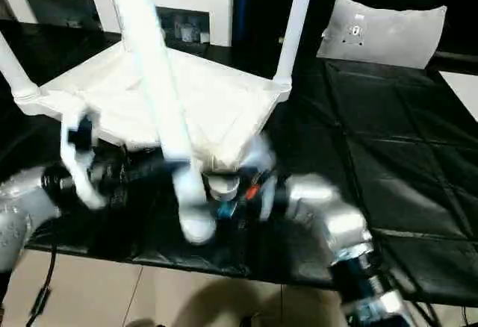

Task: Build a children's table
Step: Pick table leg

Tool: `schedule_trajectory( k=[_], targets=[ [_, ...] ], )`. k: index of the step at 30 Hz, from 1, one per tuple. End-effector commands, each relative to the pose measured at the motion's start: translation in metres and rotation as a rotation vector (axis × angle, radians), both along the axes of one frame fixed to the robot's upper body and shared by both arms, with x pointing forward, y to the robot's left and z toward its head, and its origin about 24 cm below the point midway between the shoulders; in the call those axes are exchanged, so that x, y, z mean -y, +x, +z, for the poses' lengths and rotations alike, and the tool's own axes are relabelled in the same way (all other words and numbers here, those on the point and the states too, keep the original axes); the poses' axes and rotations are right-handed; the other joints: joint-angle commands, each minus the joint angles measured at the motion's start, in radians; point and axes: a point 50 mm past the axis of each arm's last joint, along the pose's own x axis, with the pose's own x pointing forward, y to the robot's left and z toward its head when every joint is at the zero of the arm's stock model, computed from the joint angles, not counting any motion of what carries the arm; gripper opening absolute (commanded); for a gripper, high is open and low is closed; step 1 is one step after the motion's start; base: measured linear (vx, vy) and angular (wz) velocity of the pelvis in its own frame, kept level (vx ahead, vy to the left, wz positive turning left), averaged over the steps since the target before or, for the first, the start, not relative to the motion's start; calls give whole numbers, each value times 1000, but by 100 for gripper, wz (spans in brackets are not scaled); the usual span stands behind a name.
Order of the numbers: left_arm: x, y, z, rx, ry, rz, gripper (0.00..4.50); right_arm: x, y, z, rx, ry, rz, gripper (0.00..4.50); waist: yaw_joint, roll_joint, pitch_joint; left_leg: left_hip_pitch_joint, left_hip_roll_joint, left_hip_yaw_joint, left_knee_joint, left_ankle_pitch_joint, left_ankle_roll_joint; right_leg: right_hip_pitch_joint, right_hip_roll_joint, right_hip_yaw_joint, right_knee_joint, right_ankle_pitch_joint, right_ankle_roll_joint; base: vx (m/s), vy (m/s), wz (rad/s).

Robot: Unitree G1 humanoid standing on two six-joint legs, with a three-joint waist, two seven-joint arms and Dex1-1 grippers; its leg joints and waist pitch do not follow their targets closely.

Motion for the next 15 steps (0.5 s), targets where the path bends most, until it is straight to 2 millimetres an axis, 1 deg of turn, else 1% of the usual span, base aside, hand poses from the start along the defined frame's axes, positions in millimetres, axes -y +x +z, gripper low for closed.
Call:
schedule_trajectory(
  k=[1,2,3,4,5,6,7,8,9,10,11,12,13,14,15],
  targets=[
    [-4,8,5,16,35,104,190,10,9,13,10,80,-106,389,1,6,-63,-14,10,9,-75,-126,33,64,-61,49,-75,-335,-154,0,0,0],
    [-4,10,6,13,41,129,190,11,10,15,2,103,-126,396,2,7,-64,-15,10,9,-75,-120,33,65,-61,49,-74,-336,-149,0,0,0],
    [-6,16,9,0,53,200,190,16,13,22,5,156,-197,402,-1,5,-63,-14,10,10,-75,-104,34,63,-59,49,-73,-327,-144,0,0,0],
    [-6,17,10,1,55,213,190,17,13,23,7,164,-212,417,0,6,-64,-14,11,9,-74,-100,33,62,-60,48,-73,-320,-146,0,0,0],
    [-7,19,12,-2,54,250,190,19,14,26,13,183,-251,417,0,7,-65,-14,10,9,-74,-88,31,62,-59,47,-71,-302,-149,0,0,0],
    [-7,21,14,-3,53,272,190,20,15,28,18,193,-275,435,0,6,-65,-16,10,9,-73,-79,32,63,-59,47,-69,-283,-154,0,0,0],
    [-9,27,20,-20,32,350,190,23,17,31,17,195,-365,435,-1,6,-65,-17,10,10,-73,-73,28,63,-57,48,-67,-271,-155,0,0,0],
    [-9,27,20,-22,30,352,190,23,17,31,17,194,-367,441,0,6,-68,-15,9,10,-71,-63,24,63,-57,48,-65,-254,-157,0,0,0],
    [-10,30,23,-56,5,390,190,23,17,31,2,181,-418,446,0,6,-68,-18,6,11,-70,-48,24,64,-55,48,-63,-225,-165,0,0,0],
    [-10,31,25,-59,-5,402,190,24,19,29,-25,129,-464,446,0,7,-66,-20,4,10,-71,-47,21,65,-54,47,-65,-233,-161,0,0,0],
    [-10,33,27,-66,-13,416,190,24,20,27,-45,91,-490,446,0,8,-66,-19,3,10,-72,-45,19,65,-53,47,-65,-236,-160,0,0,0],
    [-10,33,29,-67,-15,425,190,23,20,25,-71,72,-502,446,0,9,-66,-18,2,10,-71,-51,16,64,-52,46,-68,-244,-156,0,0,0],
    [-9,34,32,-68,-14,435,190,23,19,24,-100,60,-517,446,0,8,-64,-17,2,11,-72,-62,17,63,-52,47,-70,-257,-148,0,0,0],
    [-8,34,33,-72,-20,435,190,23,18,24,-102,45,-525,446,0,8,-64,-17,2,11,-72,-62,17,63,-52,47,-70,-257,-148,0,0,0],
    [-7,34,34,-75,-22,435,190,23,18,24,-109,21,-548,446,0,7,-63,-19,1,11,-72,-66,15,63,-54,46,-72,-272,-135,0,0,0]
  ],
)
